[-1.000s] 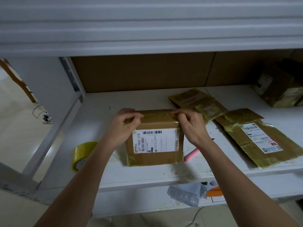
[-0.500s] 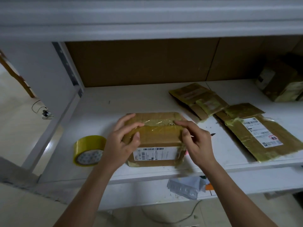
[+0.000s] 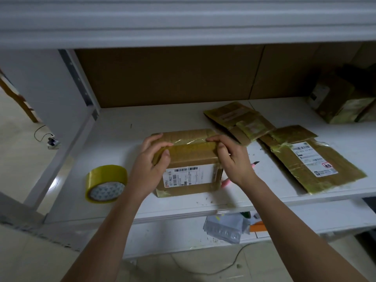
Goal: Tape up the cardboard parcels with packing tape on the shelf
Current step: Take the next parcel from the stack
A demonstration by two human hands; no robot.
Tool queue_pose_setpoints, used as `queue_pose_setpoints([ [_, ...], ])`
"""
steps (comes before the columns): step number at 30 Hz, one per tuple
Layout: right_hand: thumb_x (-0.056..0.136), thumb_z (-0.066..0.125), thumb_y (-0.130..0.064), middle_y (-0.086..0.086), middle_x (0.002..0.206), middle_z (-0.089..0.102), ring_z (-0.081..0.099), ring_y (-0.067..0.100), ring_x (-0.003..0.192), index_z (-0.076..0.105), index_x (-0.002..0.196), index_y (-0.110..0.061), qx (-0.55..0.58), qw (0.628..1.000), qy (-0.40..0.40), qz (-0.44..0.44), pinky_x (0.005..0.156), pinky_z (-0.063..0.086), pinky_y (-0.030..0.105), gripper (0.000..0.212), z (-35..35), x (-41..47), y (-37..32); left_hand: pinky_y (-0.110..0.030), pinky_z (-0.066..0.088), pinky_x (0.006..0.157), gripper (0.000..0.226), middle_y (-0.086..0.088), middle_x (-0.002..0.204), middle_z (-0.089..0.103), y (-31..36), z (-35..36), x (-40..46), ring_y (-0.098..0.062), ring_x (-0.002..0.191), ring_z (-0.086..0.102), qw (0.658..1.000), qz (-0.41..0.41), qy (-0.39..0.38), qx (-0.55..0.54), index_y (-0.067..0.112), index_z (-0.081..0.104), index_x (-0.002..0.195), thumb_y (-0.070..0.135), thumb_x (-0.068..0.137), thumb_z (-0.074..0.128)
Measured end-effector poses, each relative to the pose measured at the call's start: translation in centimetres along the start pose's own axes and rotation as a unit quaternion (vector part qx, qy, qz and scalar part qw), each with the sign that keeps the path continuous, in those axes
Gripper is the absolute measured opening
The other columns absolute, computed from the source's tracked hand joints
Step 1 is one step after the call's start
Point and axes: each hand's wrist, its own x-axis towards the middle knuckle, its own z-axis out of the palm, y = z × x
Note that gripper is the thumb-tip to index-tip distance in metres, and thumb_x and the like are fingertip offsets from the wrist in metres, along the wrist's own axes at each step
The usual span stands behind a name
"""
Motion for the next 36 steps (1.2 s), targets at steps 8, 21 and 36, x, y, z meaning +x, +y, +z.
queue_pose_setpoints([
  [8,0.105,0.032,-0.034,-0.017,0.133,0.054,0.048,-0.002,0.122,0.055,0.127,-0.038,0.125,0.989,-0.026,0.073,0.098,0.039,0.014,0.031,0.0,-1.9,-0.1,-0.005,0.043,0.091,0.034,0.014,0.146,0.019,1.9,0.2,-1.6,0.016,0.121,0.031,0.994,-0.061,0.011,-0.087,0.048,0.039,0.13,0.042,0.097,0.043],
  [21,0.099,0.042,-0.049,-0.012,0.15,0.042,0.035,0.011,0.142,0.044,0.139,-0.044,0.134,0.988,-0.013,0.077,0.108,0.037,0.018,0.04,-0.5,-2.1,-1.4,-0.045,0.045,0.107,0.065,0.012,0.148,0.034,2.8,-1.5,-2.0,-0.013,0.138,0.04,0.992,-0.094,0.006,-0.082,0.052,0.029,0.145,0.048,0.088,0.06],
  [36,0.099,0.053,-0.035,-0.011,0.154,0.036,0.03,-0.002,0.14,0.046,0.138,-0.043,0.061,0.989,0.104,0.086,0.115,0.035,0.037,0.041,0.1,-4.2,-5.2,-0.048,0.046,0.107,0.057,0.017,0.146,0.036,2.6,-4.9,-2.6,-0.017,0.139,0.04,0.983,-0.092,-0.102,-0.125,0.064,0.043,0.13,0.056,0.077,0.064],
])
